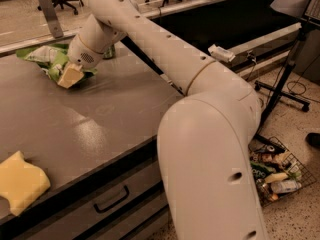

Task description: Pick green rice chip bag

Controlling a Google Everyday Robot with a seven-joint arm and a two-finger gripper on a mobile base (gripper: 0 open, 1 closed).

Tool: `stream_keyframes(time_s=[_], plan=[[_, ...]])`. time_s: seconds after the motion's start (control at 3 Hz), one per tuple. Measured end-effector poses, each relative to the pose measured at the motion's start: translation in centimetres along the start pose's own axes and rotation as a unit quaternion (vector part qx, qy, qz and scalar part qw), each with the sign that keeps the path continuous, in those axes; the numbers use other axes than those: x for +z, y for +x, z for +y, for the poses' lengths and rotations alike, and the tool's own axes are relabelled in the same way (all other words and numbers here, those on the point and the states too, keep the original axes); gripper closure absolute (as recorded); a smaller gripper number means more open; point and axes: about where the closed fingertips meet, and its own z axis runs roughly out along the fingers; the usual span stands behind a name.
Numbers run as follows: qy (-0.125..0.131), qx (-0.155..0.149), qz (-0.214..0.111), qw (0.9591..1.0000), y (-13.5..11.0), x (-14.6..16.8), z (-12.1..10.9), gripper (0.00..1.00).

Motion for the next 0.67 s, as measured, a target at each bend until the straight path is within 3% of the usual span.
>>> stream_keyframes(time_s=[0.33, 0.67], plan=[[0.024, -0.017, -0.038, 0.9989, -1.3, -2.0, -0.2, 1.00], [0.028, -0.039, -0.090, 0.9947, -2.4, -3.7, -0.3, 1.00]])
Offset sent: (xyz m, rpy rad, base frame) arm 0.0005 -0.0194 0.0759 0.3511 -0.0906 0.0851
